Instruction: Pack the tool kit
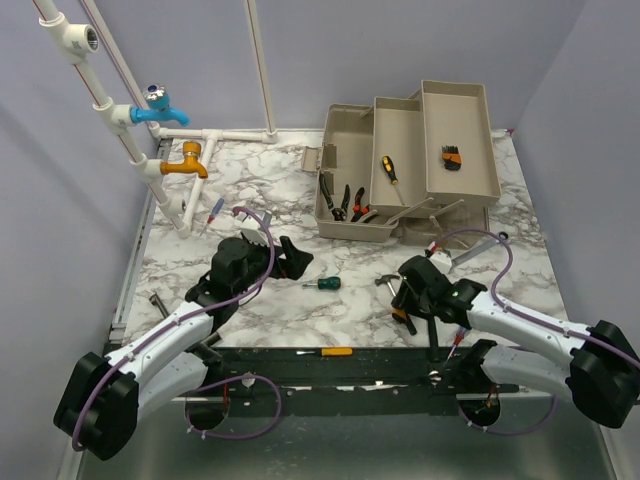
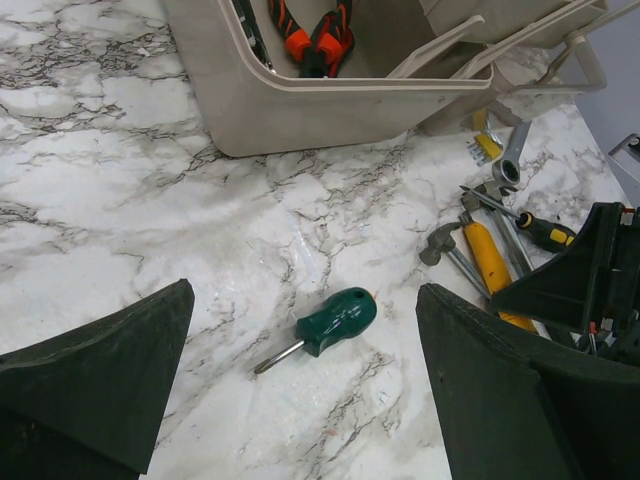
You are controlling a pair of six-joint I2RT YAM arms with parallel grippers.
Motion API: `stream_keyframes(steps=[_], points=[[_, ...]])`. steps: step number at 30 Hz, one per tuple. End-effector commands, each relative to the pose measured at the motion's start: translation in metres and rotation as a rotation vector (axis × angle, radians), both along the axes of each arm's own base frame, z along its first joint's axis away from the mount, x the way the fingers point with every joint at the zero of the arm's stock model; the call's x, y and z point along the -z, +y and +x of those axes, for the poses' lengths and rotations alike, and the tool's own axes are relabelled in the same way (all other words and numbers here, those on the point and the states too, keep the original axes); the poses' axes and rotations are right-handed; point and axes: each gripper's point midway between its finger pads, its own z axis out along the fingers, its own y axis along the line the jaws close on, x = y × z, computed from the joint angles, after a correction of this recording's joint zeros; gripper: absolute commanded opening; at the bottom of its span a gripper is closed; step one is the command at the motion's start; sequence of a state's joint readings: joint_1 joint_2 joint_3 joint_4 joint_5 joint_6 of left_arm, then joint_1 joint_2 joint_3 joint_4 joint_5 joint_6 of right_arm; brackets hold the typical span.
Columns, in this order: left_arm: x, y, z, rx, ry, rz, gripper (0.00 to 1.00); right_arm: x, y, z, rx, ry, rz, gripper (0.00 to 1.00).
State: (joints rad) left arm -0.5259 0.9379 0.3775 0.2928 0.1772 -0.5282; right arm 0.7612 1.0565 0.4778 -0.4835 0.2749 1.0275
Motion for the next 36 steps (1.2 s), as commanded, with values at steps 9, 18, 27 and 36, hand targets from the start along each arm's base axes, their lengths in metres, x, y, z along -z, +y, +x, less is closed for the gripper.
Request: stream_keyframes(steps=[9, 18, 27, 36], points=[[-0.014, 0.0, 0.005, -0.009, -0.039, -0.005, 0.94, -0.057, 0.019, 0.019, -0.051, -0.155, 0.108, 0.21], [-0.012, -0.001, 0.007, -0.009, -0.033, 0.001, 0.94, -0.181, 0.048, 0.056, -0.197, -0.421, 0.164, 0.21], [-0.009, -0.001, 0.008, -0.012, -0.027, 0.011, 0.93, -0.263, 0.04, 0.141, -0.084, -0.657, -0.145, 0.21], [-0.008, 0.0, 0.011, -0.022, -0.022, 0.024, 0.93, -0.246, 0.022, 0.225, -0.057, -0.549, -0.685, 0.21]])
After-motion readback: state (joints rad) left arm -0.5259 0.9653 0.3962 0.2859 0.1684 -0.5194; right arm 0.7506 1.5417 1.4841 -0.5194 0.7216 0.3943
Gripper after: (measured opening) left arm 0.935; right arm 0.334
